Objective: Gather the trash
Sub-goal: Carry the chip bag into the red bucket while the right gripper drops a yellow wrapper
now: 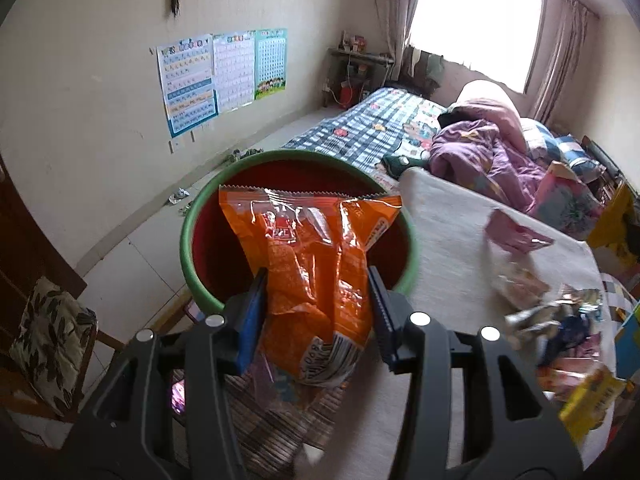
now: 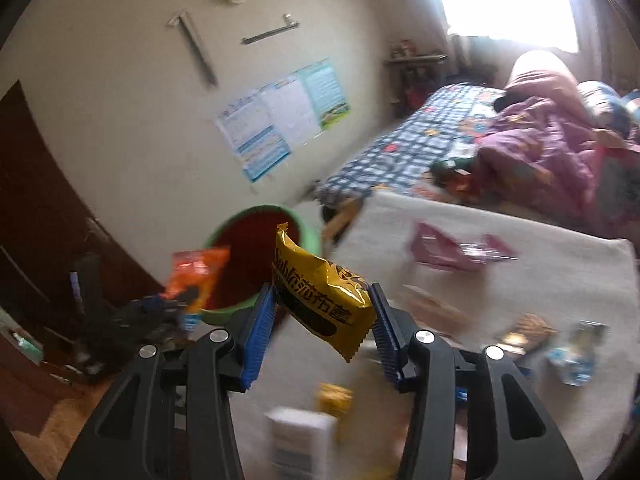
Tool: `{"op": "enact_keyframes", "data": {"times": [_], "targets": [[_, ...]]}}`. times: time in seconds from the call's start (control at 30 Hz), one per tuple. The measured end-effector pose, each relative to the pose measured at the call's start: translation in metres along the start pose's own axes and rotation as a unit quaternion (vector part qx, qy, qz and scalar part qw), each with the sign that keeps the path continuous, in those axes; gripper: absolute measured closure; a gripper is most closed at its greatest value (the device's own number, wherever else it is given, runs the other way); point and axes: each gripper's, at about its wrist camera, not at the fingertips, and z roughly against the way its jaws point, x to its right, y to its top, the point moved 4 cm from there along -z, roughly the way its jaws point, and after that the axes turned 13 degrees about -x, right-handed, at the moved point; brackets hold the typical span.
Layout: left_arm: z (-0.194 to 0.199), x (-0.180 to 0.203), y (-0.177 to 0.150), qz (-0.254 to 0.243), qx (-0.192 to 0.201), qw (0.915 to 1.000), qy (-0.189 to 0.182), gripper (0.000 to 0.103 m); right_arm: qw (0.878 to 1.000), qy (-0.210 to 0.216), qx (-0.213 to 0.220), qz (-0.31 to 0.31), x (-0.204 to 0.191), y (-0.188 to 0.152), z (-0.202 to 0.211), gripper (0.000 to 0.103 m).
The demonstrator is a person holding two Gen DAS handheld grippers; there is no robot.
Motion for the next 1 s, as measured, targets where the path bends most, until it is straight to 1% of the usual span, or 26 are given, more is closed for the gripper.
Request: {"op": "enact_keyframes", "data": {"times": [0.07,0.13,0.27,0.37,0.43,0.47,0.5,0.6,0.7,0.83,0.9,0.93,0.97,1.0], "targets": [[-0.014,-0.011,0.008,-0.006,-0.01,0.9999,-0.002,0.057,1.0,0.008,-0.011,-0.008,-0.015,0.015,-0.027,0.057],[-0.026,-0.02,0.016,-0.014,-0.016,0.9998,-0.004,0.057,0.999,0.022,-0.019,-0.031,-0.023,0.027,-0.053,0.057],[-0.042,-0.029,0.024,-0.029,-0.027,0.9991,-0.013,0.057,0.998,0.023,-0.027,-0.053,-0.036,0.046,-0.085,0.057],[-0.05,-0.032,0.025,-0.04,-0.031,0.9985,-0.021,0.056,0.998,0.022,-0.027,-0.054,-0.049,0.06,-0.103,0.057],[-0.052,-0.035,0.025,-0.045,-0.029,0.9982,-0.028,0.045,0.998,0.017,-0.028,-0.049,-0.056,0.067,-0.114,0.057],[-0.051,-0.037,0.025,-0.045,-0.026,0.9982,-0.029,0.033,0.998,0.015,-0.028,-0.047,-0.06,0.07,-0.12,0.057],[-0.049,-0.037,0.025,-0.046,-0.021,0.9983,-0.029,0.025,0.998,0.014,-0.029,-0.046,-0.062,0.073,-0.124,0.057],[-0.043,-0.042,0.023,-0.049,-0.012,0.9981,-0.036,0.025,0.999,0.01,-0.033,-0.042,-0.069,0.077,-0.133,0.057],[-0.035,-0.049,0.02,-0.039,-0.002,0.9984,-0.042,0.025,0.998,0.009,-0.043,-0.04,-0.072,0.078,-0.146,0.056],[-0.027,-0.056,0.019,-0.033,0.004,0.9988,-0.035,0.023,0.998,0.009,-0.053,-0.045,-0.072,0.075,-0.158,0.054],[-0.025,-0.057,0.016,-0.032,0.005,0.999,-0.032,0.023,0.997,0.011,-0.054,-0.047,-0.071,0.075,-0.161,0.049],[-0.025,-0.057,0.016,-0.032,0.004,0.999,-0.031,0.023,0.997,0.011,-0.053,-0.048,-0.072,0.074,-0.161,0.042],[-0.024,-0.057,0.016,-0.03,0.004,0.9991,-0.03,0.023,0.997,0.011,-0.052,-0.049,-0.073,0.074,-0.16,0.039],[-0.024,-0.057,0.015,-0.029,0.003,0.9991,-0.03,0.023,0.998,0.01,-0.05,-0.048,-0.073,0.073,-0.159,0.039]]}}
